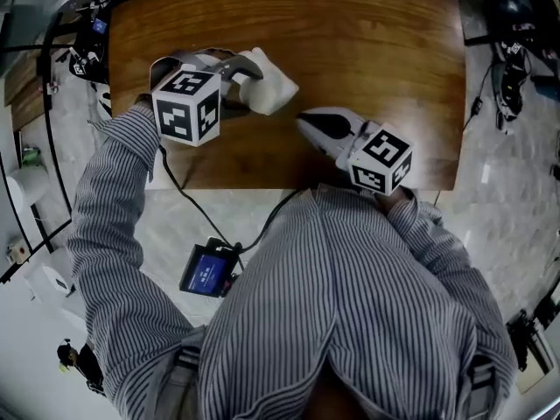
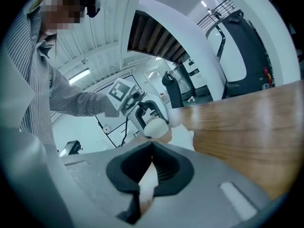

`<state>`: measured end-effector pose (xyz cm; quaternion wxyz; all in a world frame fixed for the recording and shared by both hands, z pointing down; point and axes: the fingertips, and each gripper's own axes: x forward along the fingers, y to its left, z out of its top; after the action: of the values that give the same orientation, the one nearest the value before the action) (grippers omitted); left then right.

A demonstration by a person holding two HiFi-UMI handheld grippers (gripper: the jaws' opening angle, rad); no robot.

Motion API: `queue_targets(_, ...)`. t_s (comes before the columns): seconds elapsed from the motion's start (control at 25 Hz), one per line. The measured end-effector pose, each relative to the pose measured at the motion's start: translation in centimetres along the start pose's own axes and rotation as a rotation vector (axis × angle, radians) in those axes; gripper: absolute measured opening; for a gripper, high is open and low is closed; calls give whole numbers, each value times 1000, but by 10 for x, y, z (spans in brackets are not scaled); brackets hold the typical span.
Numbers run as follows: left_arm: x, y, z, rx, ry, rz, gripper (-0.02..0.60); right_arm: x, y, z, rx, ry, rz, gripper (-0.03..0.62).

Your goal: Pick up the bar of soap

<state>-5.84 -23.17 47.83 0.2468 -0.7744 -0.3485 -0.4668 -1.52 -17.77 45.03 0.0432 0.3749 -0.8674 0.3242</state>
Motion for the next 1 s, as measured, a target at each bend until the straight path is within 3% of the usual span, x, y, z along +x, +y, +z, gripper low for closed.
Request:
queue_targets(0.32, -31, -23, 13, -432, -232, 301, 264, 14, 14, 11, -54, -4, 42, 3)
queue_targets(0.48, -44, -27, 28, -626, -355, 491, 264, 13, 23, 10, -73, 0, 54, 3)
queue_targets(0.72, -54, -39, 33, -907, -539, 728, 264, 21, 26, 15, -98, 3, 28, 3)
queue_targets(1.0, -57, -52, 33, -1296, -796, 964, 263, 19, 28, 16, -118, -4, 0, 3)
